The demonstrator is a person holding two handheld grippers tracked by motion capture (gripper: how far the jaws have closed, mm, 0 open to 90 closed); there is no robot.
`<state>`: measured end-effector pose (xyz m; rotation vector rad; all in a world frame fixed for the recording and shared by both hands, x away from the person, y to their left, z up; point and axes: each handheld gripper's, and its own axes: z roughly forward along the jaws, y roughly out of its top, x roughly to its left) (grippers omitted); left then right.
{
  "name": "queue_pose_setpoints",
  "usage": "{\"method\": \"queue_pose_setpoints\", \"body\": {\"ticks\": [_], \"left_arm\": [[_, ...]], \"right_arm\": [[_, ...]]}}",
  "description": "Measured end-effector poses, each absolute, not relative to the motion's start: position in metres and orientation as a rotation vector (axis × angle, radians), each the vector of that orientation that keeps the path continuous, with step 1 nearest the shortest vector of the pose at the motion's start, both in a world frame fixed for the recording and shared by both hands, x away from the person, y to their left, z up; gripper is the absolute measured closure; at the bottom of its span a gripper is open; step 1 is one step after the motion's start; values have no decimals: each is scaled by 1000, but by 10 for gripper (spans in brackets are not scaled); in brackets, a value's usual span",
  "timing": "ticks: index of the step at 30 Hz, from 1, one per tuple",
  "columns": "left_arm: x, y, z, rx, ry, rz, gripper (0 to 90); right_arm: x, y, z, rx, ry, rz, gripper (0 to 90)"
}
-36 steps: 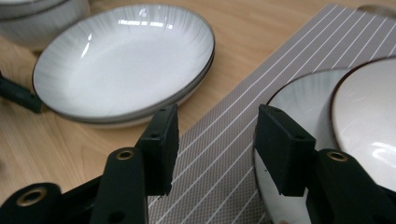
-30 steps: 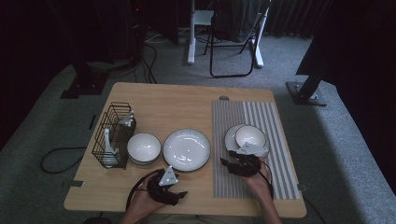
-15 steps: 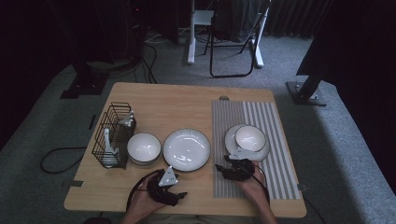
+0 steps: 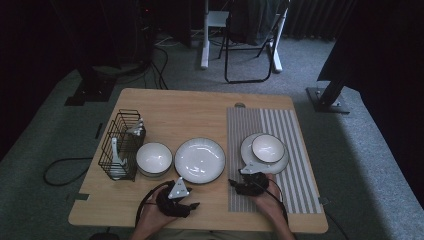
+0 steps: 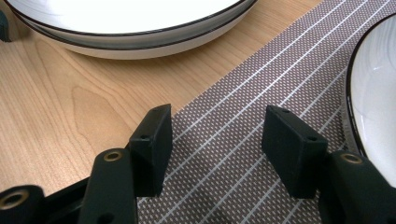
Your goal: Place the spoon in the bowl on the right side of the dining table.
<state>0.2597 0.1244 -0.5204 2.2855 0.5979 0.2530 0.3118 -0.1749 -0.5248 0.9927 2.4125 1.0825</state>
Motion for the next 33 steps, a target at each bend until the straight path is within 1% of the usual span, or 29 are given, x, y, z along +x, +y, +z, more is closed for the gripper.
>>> {"method": "queue_pose_setpoints", "body": {"ticks": [4,12,25,33], "left_arm": [[258,124,-518,2266,603,273,452],[254,130,-505,2219,637,381,484],[252,145,-471,2113,691,523,506],[254,155,-451,2073,688,600,505]], "right_arm": [[312,-176,-526,998,2405,1095,426],[311,-176,-526,994,2398,1087,418],[311,-176,-526,999,2399,1086,411],[311,-176,-526,999,2400,1086,411]]}}
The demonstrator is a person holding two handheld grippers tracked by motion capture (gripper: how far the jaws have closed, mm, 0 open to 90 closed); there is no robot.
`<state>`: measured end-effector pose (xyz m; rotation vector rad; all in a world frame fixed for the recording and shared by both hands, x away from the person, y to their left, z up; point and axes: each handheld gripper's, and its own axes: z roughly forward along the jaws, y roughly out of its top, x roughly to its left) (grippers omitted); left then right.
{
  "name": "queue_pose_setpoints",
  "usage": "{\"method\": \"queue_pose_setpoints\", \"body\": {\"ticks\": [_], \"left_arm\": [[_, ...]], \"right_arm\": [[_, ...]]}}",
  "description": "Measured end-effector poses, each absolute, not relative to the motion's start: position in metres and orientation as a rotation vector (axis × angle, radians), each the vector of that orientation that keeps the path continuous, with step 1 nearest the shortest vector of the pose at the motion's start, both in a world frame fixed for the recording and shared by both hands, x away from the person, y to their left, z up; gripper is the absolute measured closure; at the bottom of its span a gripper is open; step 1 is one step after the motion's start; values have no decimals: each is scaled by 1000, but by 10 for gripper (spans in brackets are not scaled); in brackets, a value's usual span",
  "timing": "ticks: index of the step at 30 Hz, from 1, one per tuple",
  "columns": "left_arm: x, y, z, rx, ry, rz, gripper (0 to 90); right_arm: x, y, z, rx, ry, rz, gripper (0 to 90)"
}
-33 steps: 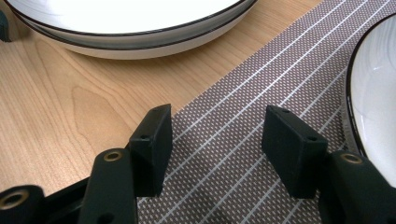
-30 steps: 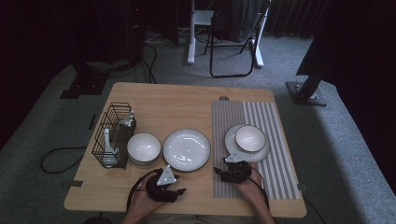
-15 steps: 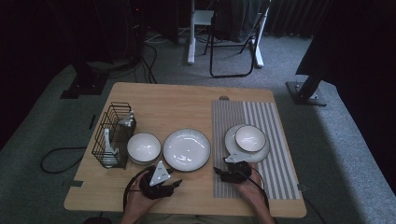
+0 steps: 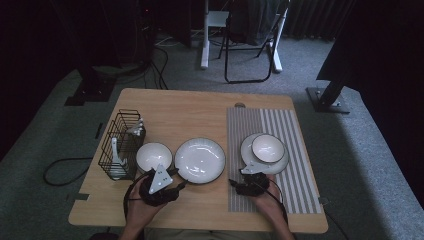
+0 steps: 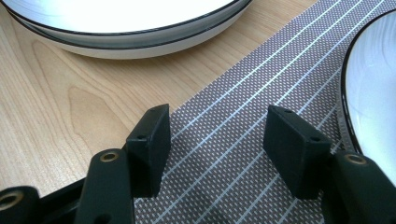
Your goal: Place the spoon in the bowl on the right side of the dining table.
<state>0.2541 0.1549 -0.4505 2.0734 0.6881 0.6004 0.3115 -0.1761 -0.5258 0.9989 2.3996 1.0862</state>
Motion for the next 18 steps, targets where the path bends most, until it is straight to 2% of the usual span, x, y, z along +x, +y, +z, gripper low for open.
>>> {"method": "queue_pose_setpoints", "body": {"ticks": [18], "left_arm": [[261,182,-419,1988,750,768,491]], "right_arm": [[312,-176,-526,1001,2401,1088,411]]}}
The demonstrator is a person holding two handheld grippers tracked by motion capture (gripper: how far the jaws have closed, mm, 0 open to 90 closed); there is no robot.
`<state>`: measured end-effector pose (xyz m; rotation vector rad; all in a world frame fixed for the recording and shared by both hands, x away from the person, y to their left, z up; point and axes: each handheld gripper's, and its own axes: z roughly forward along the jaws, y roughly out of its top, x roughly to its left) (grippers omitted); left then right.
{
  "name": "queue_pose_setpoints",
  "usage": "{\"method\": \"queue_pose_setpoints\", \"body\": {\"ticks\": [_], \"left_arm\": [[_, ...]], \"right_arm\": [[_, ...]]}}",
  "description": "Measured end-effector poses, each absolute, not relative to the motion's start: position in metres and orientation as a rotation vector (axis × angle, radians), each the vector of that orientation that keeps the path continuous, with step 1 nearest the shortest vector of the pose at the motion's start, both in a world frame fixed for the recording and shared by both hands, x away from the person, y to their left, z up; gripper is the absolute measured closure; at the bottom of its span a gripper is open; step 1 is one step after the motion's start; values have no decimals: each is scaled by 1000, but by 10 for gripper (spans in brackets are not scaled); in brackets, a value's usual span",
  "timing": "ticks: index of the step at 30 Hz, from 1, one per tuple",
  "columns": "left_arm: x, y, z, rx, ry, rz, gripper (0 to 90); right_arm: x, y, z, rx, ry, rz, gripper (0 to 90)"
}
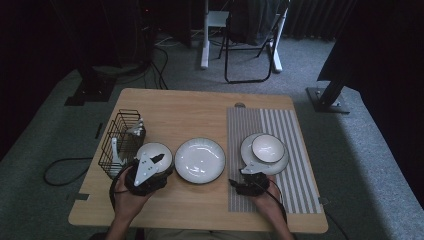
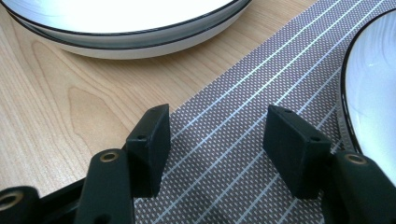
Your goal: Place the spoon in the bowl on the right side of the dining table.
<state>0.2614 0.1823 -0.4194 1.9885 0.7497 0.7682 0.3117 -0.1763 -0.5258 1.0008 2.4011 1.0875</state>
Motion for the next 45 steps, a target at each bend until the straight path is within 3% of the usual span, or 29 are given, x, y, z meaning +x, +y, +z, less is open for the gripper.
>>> {"method": "queue_pose_setpoints", "body": {"ticks": [25,45], "left_arm": [[254,215,-405,1853,876,940,488],[249,236,-415,1781,1071,1037,563]], "right_arm": [[312,-176,-526,1012,2395,1080,389],[312,-176,-526,1005,2399,1084,402]]}}
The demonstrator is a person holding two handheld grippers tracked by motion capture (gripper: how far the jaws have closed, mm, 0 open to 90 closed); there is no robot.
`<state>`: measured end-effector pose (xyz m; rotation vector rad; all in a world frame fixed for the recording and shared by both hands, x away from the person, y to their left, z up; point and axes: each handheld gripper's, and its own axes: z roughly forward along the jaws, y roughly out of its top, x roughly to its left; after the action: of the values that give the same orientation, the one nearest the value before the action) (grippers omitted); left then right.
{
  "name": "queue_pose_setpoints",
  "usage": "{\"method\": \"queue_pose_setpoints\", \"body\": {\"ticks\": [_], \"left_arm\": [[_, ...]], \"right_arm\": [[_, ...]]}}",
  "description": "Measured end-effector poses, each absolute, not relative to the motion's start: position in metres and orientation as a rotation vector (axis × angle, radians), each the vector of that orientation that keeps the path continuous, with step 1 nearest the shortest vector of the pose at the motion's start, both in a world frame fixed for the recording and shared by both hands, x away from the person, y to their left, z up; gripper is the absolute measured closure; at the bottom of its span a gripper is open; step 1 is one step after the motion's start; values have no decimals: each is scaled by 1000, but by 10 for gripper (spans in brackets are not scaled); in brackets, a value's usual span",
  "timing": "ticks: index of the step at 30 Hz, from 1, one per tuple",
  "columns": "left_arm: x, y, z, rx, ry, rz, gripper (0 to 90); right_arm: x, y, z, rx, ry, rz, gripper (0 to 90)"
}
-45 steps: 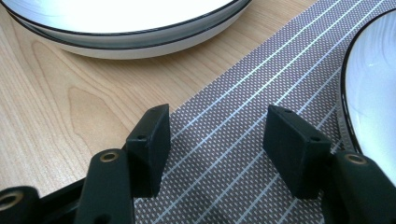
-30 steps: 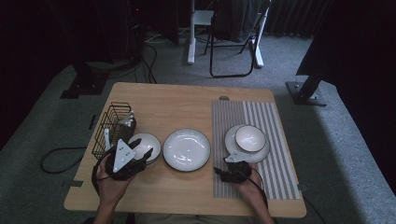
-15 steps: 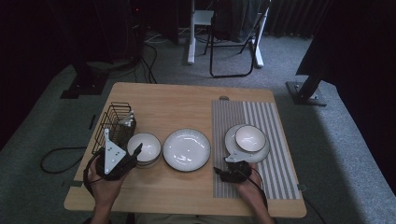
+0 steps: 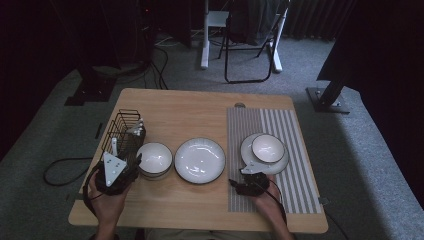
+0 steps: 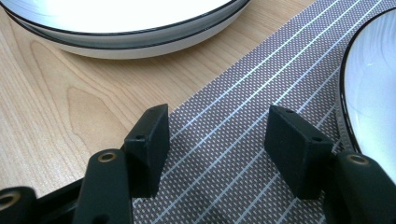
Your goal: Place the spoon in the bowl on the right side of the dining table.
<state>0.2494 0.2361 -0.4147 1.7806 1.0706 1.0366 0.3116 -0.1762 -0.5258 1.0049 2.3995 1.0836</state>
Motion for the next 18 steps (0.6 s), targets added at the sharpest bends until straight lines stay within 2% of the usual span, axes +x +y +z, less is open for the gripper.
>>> {"method": "queue_pose_setpoints", "body": {"ticks": [18], "left_arm": [[245,244,-424,1779,1176,1125,675]], "right_arm": [[311,-176,-526,993,2402,1089,428]]}}
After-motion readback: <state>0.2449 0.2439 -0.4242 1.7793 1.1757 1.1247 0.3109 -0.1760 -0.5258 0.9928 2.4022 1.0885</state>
